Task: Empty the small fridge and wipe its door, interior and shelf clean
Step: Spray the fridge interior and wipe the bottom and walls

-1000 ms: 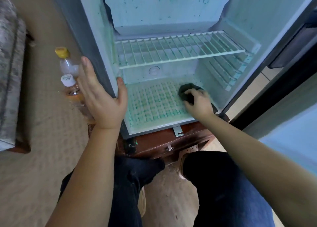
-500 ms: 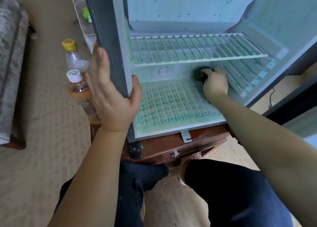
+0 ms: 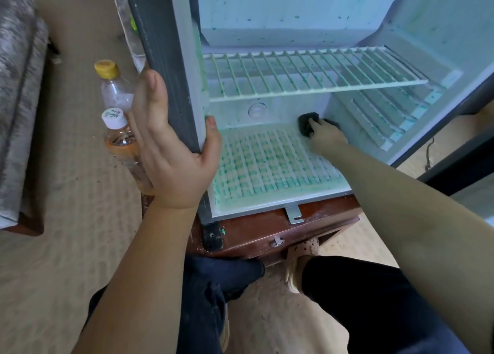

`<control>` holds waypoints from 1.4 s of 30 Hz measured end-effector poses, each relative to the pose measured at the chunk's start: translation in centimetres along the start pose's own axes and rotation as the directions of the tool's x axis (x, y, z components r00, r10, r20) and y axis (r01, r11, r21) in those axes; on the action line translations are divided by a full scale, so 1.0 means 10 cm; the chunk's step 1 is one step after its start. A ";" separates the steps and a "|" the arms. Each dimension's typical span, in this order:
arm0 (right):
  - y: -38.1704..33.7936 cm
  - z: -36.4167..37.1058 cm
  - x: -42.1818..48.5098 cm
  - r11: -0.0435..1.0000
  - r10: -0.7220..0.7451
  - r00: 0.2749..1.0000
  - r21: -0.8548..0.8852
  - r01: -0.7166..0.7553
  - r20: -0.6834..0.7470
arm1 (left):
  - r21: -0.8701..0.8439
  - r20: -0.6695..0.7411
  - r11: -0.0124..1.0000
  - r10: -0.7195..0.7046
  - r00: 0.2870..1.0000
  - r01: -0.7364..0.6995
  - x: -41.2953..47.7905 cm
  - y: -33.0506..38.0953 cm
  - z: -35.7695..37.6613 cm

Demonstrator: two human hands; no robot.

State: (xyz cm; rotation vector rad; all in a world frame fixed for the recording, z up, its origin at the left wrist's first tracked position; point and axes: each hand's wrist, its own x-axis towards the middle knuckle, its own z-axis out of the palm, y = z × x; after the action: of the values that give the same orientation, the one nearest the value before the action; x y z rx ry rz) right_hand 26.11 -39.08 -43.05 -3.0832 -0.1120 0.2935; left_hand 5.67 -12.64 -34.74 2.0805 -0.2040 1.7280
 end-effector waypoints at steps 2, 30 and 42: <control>0.06 0.01 -0.13 1.000 0.007 1.000 -0.024 -0.007 -0.004 | -0.011 0.017 1.000 -0.015 1.000 0.015 0.00 -0.01 0.00; 0.13 0.03 -0.27 0.999 0.020 0.998 0.042 -0.018 -0.062 | -0.067 -0.042 0.998 -0.015 0.999 0.013 -0.02 -0.01 0.07; -0.28 -0.13 -0.09 0.945 0.151 0.988 -0.297 -0.139 0.018 | -0.049 -0.045 0.999 -0.004 0.999 0.002 -0.02 0.01 0.05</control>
State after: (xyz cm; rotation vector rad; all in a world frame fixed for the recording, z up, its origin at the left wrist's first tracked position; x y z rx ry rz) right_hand 25.30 -36.39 -41.49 -3.3913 0.0789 0.3771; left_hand 6.04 -13.01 -34.96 2.0044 -0.2268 1.7487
